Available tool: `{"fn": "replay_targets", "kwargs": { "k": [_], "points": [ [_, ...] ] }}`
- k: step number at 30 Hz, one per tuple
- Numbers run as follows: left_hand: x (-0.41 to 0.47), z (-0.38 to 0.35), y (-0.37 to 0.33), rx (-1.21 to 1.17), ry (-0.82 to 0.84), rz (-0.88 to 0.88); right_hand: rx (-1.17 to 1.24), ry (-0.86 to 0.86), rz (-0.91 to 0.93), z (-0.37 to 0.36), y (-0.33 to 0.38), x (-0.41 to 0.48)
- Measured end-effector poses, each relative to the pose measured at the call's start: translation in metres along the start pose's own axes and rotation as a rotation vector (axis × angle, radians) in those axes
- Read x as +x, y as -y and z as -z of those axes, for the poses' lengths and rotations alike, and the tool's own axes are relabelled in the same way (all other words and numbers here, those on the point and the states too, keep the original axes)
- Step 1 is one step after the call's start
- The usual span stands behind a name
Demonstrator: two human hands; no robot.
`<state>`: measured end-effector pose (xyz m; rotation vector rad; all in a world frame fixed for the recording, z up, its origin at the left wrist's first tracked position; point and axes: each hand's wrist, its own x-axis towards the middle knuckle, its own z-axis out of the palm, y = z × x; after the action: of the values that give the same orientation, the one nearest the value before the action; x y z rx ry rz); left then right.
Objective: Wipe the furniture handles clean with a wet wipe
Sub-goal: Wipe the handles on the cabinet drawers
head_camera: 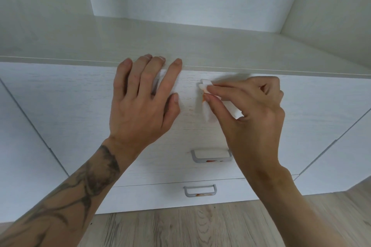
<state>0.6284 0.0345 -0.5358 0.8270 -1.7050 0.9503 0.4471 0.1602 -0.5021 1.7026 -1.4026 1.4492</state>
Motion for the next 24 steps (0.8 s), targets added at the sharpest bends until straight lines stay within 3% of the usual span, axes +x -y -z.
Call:
{"fn": "replay_targets", "kwargs": {
  "k": [5, 17, 24],
  "points": [
    [0.0, -0.001, 0.0, -0.011, -0.01, -0.001, -0.055, -0.073, -0.097, -0.002, 0.012, -0.005],
    [0.001, 0.001, -0.002, -0.006, -0.015, 0.003, -0.122, -0.04, -0.133, -0.013, 0.021, 0.006],
    [0.001, 0.001, -0.002, 0.004, -0.015, 0.006, -0.175, -0.081, -0.057, -0.013, 0.019, 0.004]
  ]
}}
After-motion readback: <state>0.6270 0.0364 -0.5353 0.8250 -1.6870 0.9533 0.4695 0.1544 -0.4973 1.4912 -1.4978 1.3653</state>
